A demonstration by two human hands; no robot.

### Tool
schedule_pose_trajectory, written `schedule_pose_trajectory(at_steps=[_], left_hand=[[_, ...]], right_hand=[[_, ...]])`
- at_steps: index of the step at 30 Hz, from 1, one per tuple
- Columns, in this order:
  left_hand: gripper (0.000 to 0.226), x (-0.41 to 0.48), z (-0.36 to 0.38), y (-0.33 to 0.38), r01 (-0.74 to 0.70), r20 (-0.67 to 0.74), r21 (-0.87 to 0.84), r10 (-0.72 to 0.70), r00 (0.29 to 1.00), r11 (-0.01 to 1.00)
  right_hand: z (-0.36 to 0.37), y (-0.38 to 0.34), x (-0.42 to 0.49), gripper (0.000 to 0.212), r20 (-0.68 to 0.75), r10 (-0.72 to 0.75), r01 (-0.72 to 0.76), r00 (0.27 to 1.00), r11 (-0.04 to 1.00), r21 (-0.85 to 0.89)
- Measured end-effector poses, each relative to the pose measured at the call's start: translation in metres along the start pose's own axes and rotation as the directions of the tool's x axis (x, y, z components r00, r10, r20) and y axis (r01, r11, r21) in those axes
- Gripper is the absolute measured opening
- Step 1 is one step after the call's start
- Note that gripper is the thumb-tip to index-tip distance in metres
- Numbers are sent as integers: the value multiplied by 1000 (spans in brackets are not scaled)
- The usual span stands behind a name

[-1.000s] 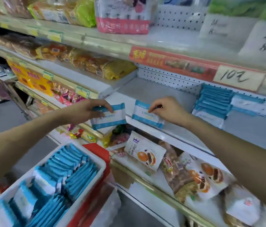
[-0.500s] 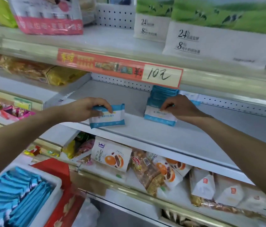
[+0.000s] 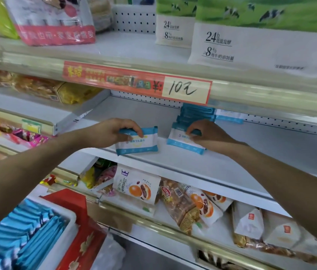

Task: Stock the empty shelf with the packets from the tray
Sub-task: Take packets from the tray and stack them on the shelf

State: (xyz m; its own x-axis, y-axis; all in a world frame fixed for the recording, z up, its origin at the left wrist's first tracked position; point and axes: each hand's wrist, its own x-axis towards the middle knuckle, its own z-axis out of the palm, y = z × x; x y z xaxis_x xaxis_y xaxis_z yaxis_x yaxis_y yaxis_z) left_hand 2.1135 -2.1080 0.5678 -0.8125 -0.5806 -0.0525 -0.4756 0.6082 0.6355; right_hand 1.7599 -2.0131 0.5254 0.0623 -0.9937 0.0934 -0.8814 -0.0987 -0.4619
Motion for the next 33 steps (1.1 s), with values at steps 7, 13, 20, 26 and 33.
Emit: schedule_pose_trajectory(at_steps=[7,13,20,26,33], left_hand=[[38,-1,0,1,2,-11,22,-2,1000,1000],[37,13,7,6,-13,15,41,12,1000,999],[32,45,17,24,-69,65,75,64,996,995],[31,76,27,36,-120,73,92,114,991,988],[36,119,50,52,-93,160,78,80,984,993]], right_hand=[[14,15,7,16,-71,-201,175,977,946,-271],[14,25,0,14,-114,-242,192,964,923,-334],[5,31,-11,12,-132,-221,170,966,933,-318],[-15,37,-25,21,-202,-167,92,965,937,-338],[-37,63,-55,29,-201,-72,-5,977,934,-358]])
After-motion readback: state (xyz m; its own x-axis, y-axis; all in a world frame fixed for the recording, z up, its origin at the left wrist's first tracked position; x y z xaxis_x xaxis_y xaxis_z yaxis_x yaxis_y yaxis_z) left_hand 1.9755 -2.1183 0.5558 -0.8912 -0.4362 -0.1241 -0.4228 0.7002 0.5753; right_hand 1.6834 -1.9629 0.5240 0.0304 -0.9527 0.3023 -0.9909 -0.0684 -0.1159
